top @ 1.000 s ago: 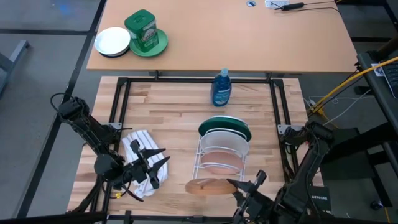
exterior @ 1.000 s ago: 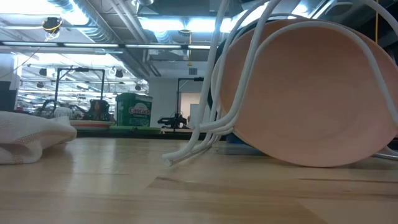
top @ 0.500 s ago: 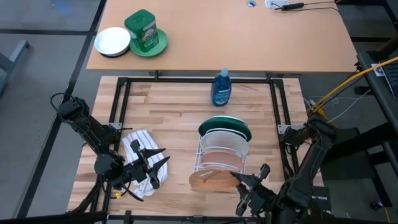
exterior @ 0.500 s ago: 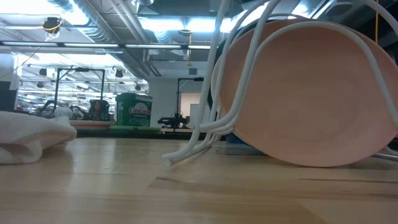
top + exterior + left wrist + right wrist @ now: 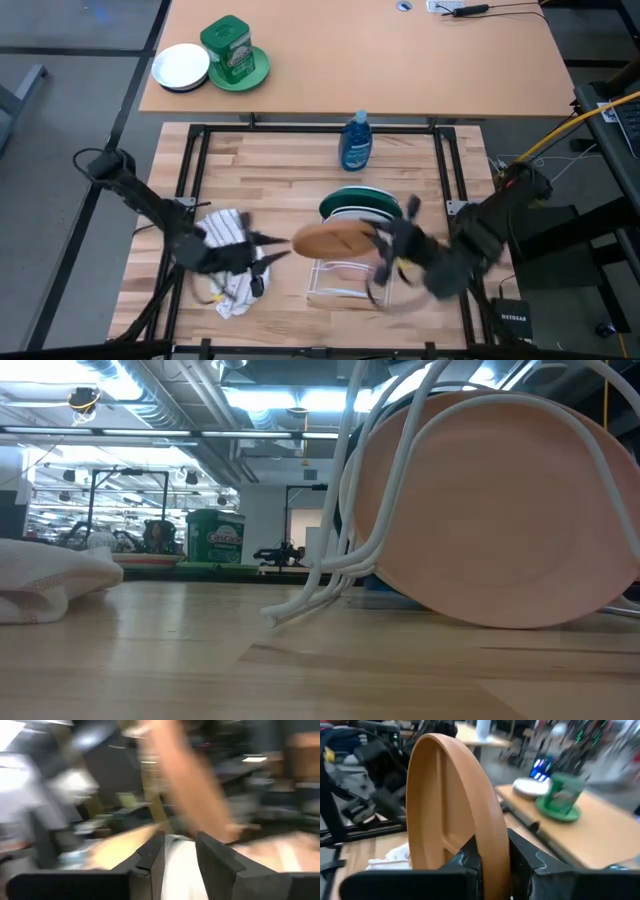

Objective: Sort dishes
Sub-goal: Put the brown plate in the dish rack

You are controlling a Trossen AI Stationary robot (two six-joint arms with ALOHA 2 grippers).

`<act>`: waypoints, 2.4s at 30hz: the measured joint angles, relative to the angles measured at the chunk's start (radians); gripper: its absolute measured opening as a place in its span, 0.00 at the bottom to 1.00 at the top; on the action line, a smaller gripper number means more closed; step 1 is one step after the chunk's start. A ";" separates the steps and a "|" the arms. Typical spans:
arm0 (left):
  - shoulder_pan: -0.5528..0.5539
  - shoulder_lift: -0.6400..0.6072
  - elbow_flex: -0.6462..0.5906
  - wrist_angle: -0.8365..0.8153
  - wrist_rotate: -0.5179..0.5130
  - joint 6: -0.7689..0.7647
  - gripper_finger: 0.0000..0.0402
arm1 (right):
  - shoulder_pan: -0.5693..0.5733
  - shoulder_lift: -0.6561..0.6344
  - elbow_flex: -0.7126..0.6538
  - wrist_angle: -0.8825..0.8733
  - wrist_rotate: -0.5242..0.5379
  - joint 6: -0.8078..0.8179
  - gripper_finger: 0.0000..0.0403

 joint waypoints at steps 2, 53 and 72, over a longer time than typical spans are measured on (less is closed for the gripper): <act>0.084 -0.045 0.000 -0.254 0.241 -0.223 0.22 | -0.078 -0.029 0.000 0.000 -0.120 -0.003 0.14; 0.594 -0.115 -0.175 -0.645 1.019 -0.841 0.01 | 0.191 0.183 -0.176 -0.337 0.113 0.714 0.14; 0.594 -0.115 -0.175 -0.651 1.019 -0.841 0.01 | 0.192 0.243 -0.176 -0.346 -0.137 0.770 0.17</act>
